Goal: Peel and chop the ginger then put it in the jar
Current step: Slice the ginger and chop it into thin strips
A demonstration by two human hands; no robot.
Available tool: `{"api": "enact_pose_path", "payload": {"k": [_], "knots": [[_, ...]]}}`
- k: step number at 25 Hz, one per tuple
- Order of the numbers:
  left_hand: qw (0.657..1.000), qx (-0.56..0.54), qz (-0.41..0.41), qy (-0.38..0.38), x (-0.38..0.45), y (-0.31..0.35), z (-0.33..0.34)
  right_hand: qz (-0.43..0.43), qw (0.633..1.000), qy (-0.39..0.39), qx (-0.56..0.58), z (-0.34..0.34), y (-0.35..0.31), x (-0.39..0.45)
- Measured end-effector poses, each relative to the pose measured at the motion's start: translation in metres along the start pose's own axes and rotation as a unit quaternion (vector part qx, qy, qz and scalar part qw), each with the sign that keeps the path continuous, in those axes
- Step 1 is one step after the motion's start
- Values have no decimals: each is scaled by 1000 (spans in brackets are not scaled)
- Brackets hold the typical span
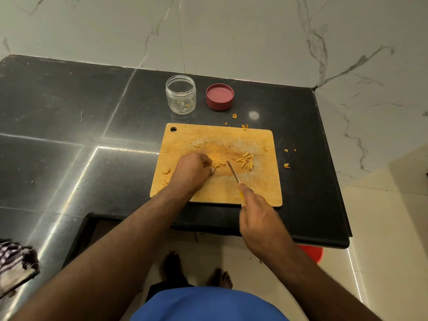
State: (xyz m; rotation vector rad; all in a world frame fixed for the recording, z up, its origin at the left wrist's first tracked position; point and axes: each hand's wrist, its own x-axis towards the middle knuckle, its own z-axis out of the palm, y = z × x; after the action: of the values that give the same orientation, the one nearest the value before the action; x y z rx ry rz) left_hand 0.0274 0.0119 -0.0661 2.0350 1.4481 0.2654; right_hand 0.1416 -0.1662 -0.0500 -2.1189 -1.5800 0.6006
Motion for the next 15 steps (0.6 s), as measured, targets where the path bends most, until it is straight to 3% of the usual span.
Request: {"api": "enact_pose_path", "payload": {"k": [8, 12, 15], "knots": [[1000, -5, -5, 3, 0, -2, 1, -25, 999, -25, 38, 10, 0, 13], [1000, -7, -4, 3, 1, -2, 0, -34, 999, 33, -1, 5, 7, 13], [1000, -13, -5, 1, 0, -2, 1, -47, 998, 20, 29, 7, 2, 10]]}}
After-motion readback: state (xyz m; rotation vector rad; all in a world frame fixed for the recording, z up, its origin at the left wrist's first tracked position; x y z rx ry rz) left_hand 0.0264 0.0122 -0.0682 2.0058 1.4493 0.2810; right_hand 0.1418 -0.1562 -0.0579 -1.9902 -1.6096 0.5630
